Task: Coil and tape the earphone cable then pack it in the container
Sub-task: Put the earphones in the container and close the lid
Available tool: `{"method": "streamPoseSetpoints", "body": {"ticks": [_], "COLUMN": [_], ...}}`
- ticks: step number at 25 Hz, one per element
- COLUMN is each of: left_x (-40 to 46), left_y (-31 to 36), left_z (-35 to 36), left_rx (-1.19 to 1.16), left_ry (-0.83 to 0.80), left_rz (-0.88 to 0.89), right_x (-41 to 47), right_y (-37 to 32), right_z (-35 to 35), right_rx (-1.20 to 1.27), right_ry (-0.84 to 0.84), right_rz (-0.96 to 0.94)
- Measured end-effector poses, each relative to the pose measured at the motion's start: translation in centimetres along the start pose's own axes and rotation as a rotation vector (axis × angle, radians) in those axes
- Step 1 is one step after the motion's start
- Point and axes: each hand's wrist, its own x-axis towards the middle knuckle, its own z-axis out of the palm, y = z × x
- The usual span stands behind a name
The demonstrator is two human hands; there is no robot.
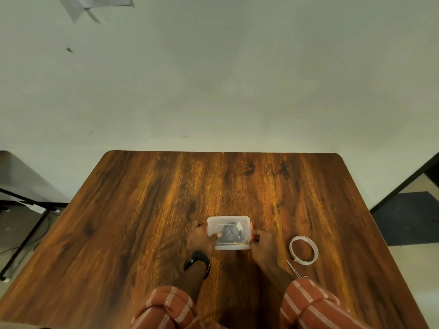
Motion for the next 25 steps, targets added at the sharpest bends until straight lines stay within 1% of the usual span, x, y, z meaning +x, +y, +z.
{"method": "streamPoseSetpoints", "body": {"ticks": [2,4,5,7,8,9,13,14,16,17,19,21,23,25], "left_x": [0.0,0.1,0.2,0.1,0.1,0.1,0.4,0.5,0.7,0.6,0.5,0.5,0.7,0.6], "left_y": [-0.1,-0.3,-0.7,-1.3,-1.7,-1.9,-2.4,-2.5,-2.8,-2.7,-2.3,-2.3,-2.5,-2.5], "left_z": [-0.3,-0.6,-0.7,-1.1,-1.2,-1.4,-1.6,-1.6,-1.7,-1.8,-2.1,-2.0,-2.0,-2.0], "left_rx": [0.008,0.030,0.038,0.007,-0.015,-0.030,-0.037,-0.037,-0.037,-0.046,-0.056,-0.078,-0.083,-0.083], "left_ry": [-0.004,-0.024,-0.026,-0.015,-0.011,-0.013,-0.065,-0.073,-0.089,-0.098,-0.106,-0.108,-0.122,-0.154], "left_rz": [0.011,0.033,0.037,0.015,0.002,0.000,-0.020,-0.021,0.001,0.013,0.030,0.026,0.015,0.012], "right_x": [-0.4,-1.2,-1.7,-2.6,-2.9,-2.8,-1.7,-1.3,-0.3,-0.3,-0.6,-1.0,-1.6,-1.7], "right_y": [0.4,2.6,4.3,7.9,9.2,10.2,9.6,9.3,8.3,6.6,2.2,-2.0,-4.7,-5.1], "right_z": [-0.9,-3.5,-5.2,-8.6,-9.9,-10.7,-10.1,-9.7,-8.6,-8.2,-6.6,-4.4,-1.8,0.5], "right_rx": [-0.106,-0.365,-0.490,-0.624,-0.645,-0.646,-0.648,-0.604,-0.518,-0.480,-0.320,-0.176,-0.161,-0.229], "right_ry": [-0.009,0.109,0.174,0.202,0.169,0.116,-0.033,-0.046,-0.011,0.028,0.089,0.099,0.049,-0.055], "right_rz": [-0.082,-0.172,-0.173,-0.055,-0.006,0.012,-0.075,-0.057,-0.073,-0.130,-0.283,-0.404,-0.440,-0.454]}}
